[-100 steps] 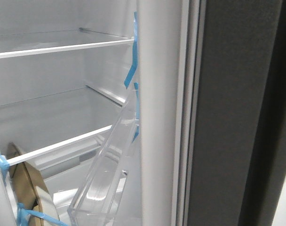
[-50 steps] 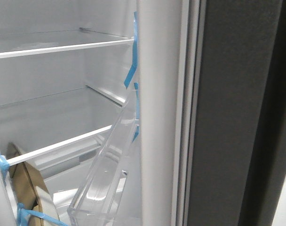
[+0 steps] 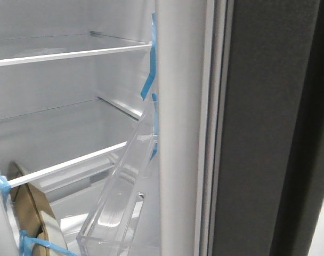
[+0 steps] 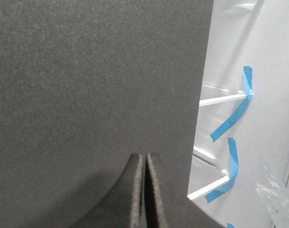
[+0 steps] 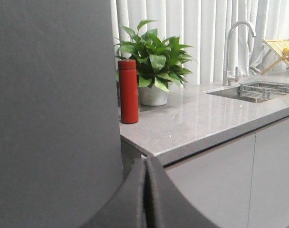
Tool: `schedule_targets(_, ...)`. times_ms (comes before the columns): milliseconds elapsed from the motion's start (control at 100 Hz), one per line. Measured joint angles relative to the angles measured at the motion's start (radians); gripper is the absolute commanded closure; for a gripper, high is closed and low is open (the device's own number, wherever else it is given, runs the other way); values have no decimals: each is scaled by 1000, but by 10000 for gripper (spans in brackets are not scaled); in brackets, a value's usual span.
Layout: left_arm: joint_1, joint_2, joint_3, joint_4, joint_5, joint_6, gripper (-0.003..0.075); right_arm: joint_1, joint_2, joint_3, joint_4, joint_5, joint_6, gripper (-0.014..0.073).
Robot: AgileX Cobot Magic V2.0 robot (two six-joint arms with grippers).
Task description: Close fridge door
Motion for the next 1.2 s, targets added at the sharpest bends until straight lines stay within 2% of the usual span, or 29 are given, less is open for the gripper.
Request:
schedule_targets(240,0,0,0,0,0,0,741,88,172,-268,0,23,0,670)
schedule_targets(630,0,0,0,0,0,0,741,356,397,-551,0,42,0,670)
schedule_targets(850,0,0,0,0,0,0,741,484,467,-638,1,80,0,670)
schedule_targets(1200,0,0,0,0,0,0,741,568,485,-659,73,154,3,670)
